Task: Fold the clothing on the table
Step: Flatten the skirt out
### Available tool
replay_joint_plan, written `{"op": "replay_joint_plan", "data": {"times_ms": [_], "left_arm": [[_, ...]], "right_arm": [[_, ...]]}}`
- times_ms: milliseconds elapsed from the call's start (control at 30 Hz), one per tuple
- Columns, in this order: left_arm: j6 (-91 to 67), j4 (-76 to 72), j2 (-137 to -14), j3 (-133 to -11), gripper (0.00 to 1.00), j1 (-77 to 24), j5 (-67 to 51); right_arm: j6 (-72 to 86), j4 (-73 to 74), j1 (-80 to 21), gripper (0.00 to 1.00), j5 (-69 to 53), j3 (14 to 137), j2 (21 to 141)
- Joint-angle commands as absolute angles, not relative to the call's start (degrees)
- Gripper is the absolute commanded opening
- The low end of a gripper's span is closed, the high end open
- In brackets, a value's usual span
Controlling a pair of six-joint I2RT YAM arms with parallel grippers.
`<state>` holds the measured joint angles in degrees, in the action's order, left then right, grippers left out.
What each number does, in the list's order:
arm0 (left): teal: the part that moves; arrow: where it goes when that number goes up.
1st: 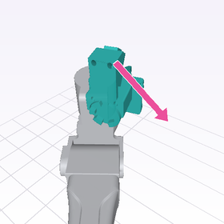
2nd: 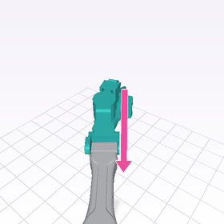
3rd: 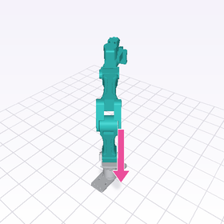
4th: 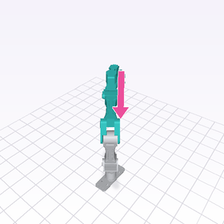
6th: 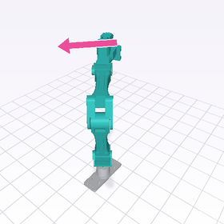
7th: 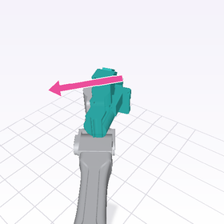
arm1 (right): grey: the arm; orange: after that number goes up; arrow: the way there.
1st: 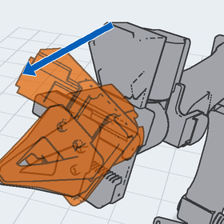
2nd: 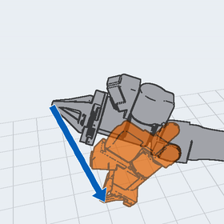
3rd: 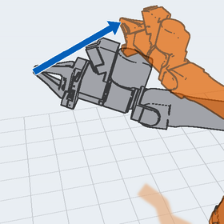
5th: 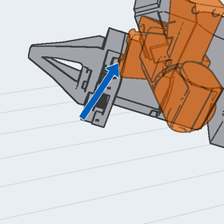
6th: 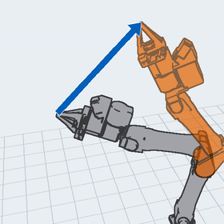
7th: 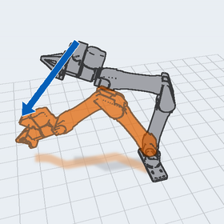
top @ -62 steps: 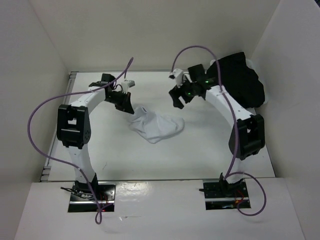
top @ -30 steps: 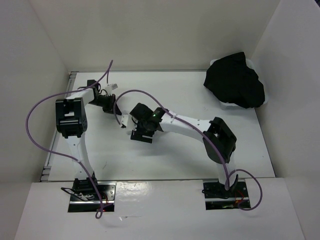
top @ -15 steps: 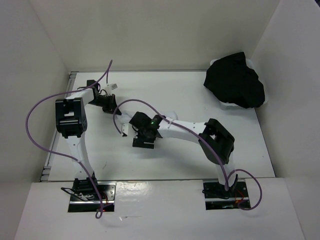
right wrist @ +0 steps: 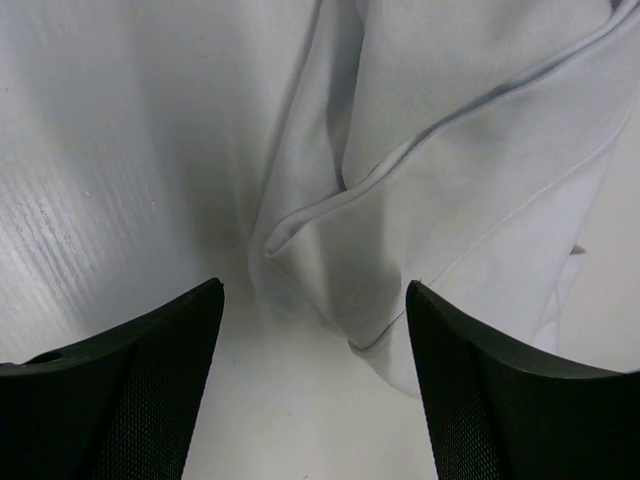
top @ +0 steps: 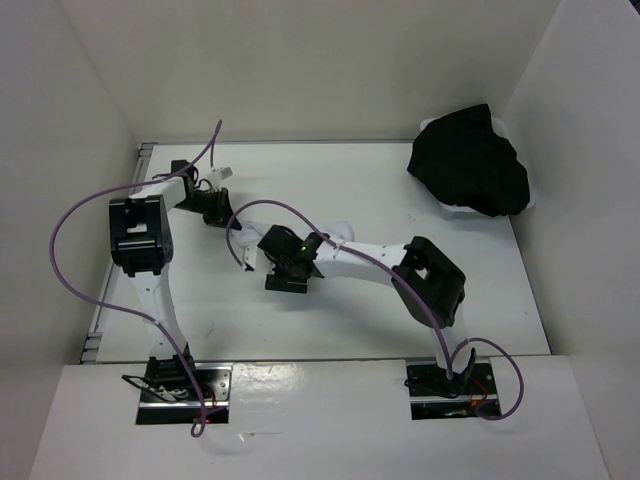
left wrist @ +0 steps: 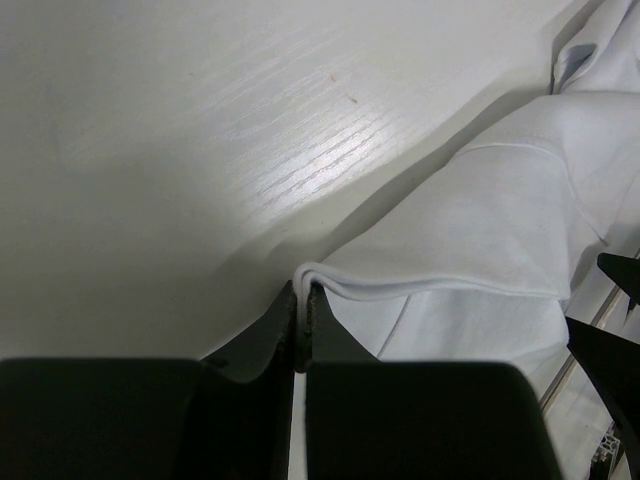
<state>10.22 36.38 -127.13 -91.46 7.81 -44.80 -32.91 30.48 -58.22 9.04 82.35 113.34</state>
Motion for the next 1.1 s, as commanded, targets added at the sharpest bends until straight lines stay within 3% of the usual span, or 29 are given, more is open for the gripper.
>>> {"op": "replay_joint_plan", "data": {"times_ms": [0, 733, 833, 1067], "left_arm": [[10.8, 36.6, -126.7, -90.9, 0.00, 8.2, -46.7], [11.3, 37.1, -126.7, -90.9, 0.00, 8.2, -47.2], [11.3, 37.1, -127.2, -90.9, 0.00, 8.2, -47.7], [11.3, 37.6, -127.2, -90.9, 0.00, 8.2, -47.7]], "right_arm": [[-33.1, 26.8, -57.7, 0.78, 10.9, 82.5, 113.7], [-32.6, 24.6, -56.7, 0.65, 12.0, 83.1, 115.3], [-32.1, 24.6, -56.7, 0.61, 12.0, 83.1, 115.3], [-32.1, 24.6, -56.7, 0.37, 12.0, 83.1, 115.8]]}}
